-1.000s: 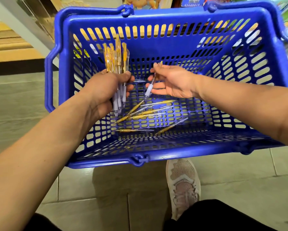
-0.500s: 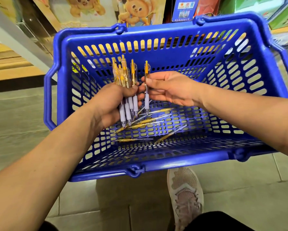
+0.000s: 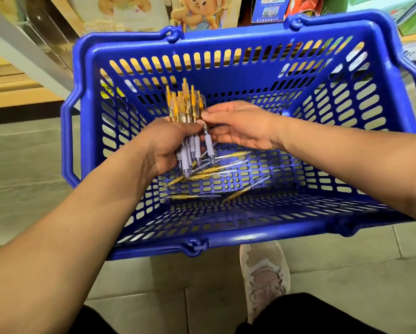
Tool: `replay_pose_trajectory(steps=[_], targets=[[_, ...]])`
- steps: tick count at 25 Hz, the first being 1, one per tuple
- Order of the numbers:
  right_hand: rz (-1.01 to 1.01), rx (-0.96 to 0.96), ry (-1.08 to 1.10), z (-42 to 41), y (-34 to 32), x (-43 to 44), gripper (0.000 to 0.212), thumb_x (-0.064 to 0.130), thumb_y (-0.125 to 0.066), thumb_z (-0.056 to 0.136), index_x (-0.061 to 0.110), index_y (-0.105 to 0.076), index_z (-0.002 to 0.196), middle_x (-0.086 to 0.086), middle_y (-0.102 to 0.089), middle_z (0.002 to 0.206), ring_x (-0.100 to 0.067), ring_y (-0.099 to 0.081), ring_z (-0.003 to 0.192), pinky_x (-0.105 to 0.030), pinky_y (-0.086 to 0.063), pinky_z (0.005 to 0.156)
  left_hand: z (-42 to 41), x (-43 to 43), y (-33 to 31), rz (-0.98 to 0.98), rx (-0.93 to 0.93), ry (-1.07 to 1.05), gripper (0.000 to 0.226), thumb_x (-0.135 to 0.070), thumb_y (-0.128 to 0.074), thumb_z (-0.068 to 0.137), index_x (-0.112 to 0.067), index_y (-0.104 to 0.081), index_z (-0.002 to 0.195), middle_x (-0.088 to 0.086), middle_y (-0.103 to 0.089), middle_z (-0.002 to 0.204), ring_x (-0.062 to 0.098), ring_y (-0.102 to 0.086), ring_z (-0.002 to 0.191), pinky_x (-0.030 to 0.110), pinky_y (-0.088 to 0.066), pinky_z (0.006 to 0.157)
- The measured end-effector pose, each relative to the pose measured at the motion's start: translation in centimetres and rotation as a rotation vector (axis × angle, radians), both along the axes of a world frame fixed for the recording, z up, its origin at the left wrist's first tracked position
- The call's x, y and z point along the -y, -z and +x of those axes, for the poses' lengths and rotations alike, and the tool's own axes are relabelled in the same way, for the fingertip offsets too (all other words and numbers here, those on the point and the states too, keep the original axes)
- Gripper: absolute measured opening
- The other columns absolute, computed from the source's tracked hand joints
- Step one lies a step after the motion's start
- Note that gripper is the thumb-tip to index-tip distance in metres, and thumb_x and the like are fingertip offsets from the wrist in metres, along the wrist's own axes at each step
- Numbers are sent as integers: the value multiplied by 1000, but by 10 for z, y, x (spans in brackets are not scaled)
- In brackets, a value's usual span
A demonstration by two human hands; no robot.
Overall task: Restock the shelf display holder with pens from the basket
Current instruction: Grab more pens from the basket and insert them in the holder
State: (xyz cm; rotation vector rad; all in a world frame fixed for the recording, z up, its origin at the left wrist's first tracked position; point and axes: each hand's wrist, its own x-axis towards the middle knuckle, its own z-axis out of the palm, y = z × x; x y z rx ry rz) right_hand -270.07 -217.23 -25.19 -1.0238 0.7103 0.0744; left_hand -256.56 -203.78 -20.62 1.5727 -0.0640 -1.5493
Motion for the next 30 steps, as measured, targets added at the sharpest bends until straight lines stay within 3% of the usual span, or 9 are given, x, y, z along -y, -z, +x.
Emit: replay_pose_trajectory(steps=[6, 9, 12, 15, 18, 21, 24, 27, 30], targets=[[103, -78, 96, -17, -46, -23, 14, 15, -72, 92, 12, -71, 105, -10, -77, 102, -20, -75, 89, -30, -60, 81, -31, -18, -28, 57, 8, -180, 22, -10, -63, 97, -2, -70, 117, 8, -77, 100, 18, -74, 81, 33, -63, 72], [158, -97, 190, -44, -104, -48, 8, 13, -69, 94, 17, -70, 101, -3, -77, 93, -13, -73, 79, -26, -61, 76, -63, -36, -84, 56, -18, -222, 14, -9, -63, 98, -3, -71, 107, 7, -79, 93, 18, -76, 79, 31, -62, 67], [149, -104, 218, -71, -198, -66, 7, 14, -67, 96, 19, -71, 95, 5, -75, 82, -6, -71, 68, -20, -59, 68, -86, -51, -173, 85, -7, -163, 29, -11, -64, 97, 0, -68, 123, 15, -75, 113, 30, -74, 99, 44, -61, 88], [78, -99, 263, -86, -312, -79, 4, 18, -66, 97, 18, -70, 98, 6, -74, 78, -7, -69, 63, -20, -58, 65, -98, -60, -289, 55, 15, -109, 32, -13, -64, 97, 1, -66, 126, 18, -73, 118, 29, -73, 94, 43, -59, 87], [-53, -92, 288, -94, -428, -95, 7, 20, -66, 97, 19, -69, 102, 9, -74, 79, -6, -69, 64, -21, -58, 65, -105, -72, -402, -16, 35, -78, 32, -8, -63, 97, 4, -64, 126, 24, -71, 121, 36, -70, 105, 50, -56, 96], [-146, -40, 328, -99, -564, -118, 7, 17, -65, 98, 17, -70, 102, 7, -73, 78, -8, -69, 66, -21, -58, 65, -107, -91, -536, -113, 29, -71, 31, -5, -62, 97, 4, -64, 126, 18, -75, 111, 28, -75, 97, 37, -62, 80], [-266, -10, 348, -106, -685, -146, 5, 17, -69, 95, 20, -69, 99, 7, -73, 75, -10, -70, 67, -25, -60, 66, -109, -117, -646, -193, 46, -33, 23, -7, -64, 96, -1, -71, 117, 20, -73, 118, 33, -70, 109, 42, -56, 96], [-343, 18, 365, -114, -775, -175, 9, 21, -71, 93, 19, -69, 101, 5, -73, 80, -12, -69, 69, -29, -61, 69, -119, -146, -729, -206, 85, -33, 11, -13, -68, 95, -15, -77, 100, 20, -73, 117, 32, -64, 102, 48, -47, 98], [-398, 55, 419, -127, -842, -205, 7, 24, -67, 96, 19, -72, 95, 9, -72, 79, -11, -68, 65, -25, -59, 64, -132, -174, -790, -231, 89, -11, 17, -17, -69, 95, -13, -74, 111, 22, -71, 122, 40, -66, 112, 55, -47, 104]])
